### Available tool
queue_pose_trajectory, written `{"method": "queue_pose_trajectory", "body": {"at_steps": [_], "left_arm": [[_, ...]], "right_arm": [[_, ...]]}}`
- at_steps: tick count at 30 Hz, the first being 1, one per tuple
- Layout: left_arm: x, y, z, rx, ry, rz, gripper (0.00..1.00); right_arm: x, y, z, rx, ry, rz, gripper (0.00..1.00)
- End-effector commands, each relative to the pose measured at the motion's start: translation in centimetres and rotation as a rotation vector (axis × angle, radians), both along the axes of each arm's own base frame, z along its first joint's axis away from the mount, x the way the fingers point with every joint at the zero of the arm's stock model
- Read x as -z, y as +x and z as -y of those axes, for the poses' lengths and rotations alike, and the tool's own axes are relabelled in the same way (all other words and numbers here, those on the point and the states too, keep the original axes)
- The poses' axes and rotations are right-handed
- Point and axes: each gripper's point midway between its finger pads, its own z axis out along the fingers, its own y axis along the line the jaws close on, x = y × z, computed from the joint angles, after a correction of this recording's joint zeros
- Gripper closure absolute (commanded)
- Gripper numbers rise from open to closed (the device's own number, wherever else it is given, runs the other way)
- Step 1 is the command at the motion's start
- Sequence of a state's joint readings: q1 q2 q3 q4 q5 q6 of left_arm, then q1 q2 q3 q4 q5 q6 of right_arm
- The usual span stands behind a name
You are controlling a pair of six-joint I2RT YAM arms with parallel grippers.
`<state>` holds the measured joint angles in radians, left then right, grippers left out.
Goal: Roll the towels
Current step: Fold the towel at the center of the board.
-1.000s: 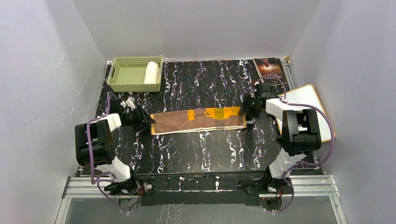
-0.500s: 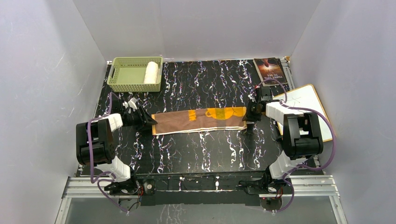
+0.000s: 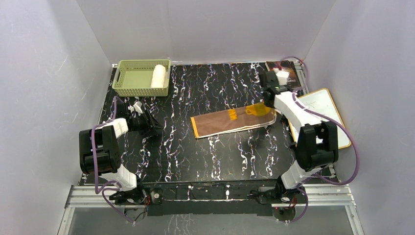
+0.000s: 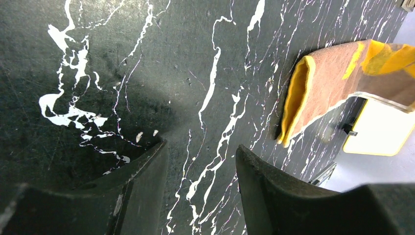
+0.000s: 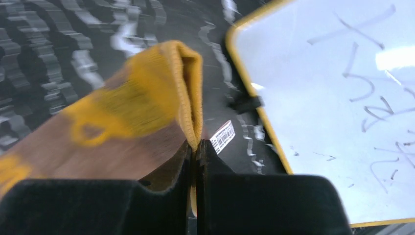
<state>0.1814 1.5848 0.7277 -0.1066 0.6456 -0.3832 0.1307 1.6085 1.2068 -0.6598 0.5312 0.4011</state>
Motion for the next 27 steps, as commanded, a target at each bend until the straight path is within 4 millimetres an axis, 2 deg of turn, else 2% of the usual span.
{"method": "queue_pose_trajectory", "body": {"at_steps": [1, 2, 3, 4, 9, 16, 18, 21, 27], "left_arm": [[-1.4, 0.5, 0.0, 0.011, -0.010, 0.031, 0.49], [-1.5, 0.4, 0.0, 0.018, -0.008, 0.031, 0.49], [-1.7, 0.4, 0.0, 0.023, -0.005, 0.036, 0.49], [-1.9, 0.4, 0.0, 0.026, -0.003, 0.038, 0.49], [-2.0, -0.1, 0.4, 0.031, -0.019, 0.044, 0.48], [-2.1, -0.7, 0.6, 0.039, -0.031, 0.046, 0.48], [-2.0, -0.8, 0.7, 0.042, -0.037, 0.045, 0.48], [-2.0, -0.7, 0.8, 0.045, -0.043, 0.043, 0.48], [-1.5, -1.0, 1.1, 0.053, -0.064, 0.025, 0.48]], "right_arm": [[-5.7, 1.4, -7.5, -0.148, -0.094, 0.059, 1.00], [-6.1, 1.2, -9.6, -0.196, -0.085, 0.024, 1.00], [-5.8, 0.9, -11.7, -0.245, -0.078, -0.017, 1.00], [-4.6, 0.8, -13.8, -0.284, -0.079, -0.076, 1.00], [-3.8, -0.5, -23.1, -0.483, -0.039, -0.150, 1.00], [-3.0, -2.8, -32.0, -0.718, 0.041, -0.197, 1.00], [-2.9, -3.5, -34.1, -0.777, 0.071, -0.201, 1.00], [-2.5, -4.3, -35.6, -0.809, 0.092, -0.217, 1.00], [-0.6, -5.0, -36.6, -0.824, 0.106, -0.261, 1.00]]}}
